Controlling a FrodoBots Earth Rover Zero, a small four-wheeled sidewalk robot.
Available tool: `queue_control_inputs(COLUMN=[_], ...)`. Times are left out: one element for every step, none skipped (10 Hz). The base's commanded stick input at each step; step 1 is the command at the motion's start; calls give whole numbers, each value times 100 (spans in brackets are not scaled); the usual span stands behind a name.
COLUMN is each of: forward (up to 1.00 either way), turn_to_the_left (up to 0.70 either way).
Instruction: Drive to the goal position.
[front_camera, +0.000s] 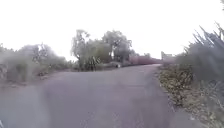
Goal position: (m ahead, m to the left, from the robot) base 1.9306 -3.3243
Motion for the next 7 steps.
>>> queue_control_inputs(forward=[70,70,70,70,70,70,70], turn_to_the_left=[-14,-14,-14,-14,-14,-14,-14])
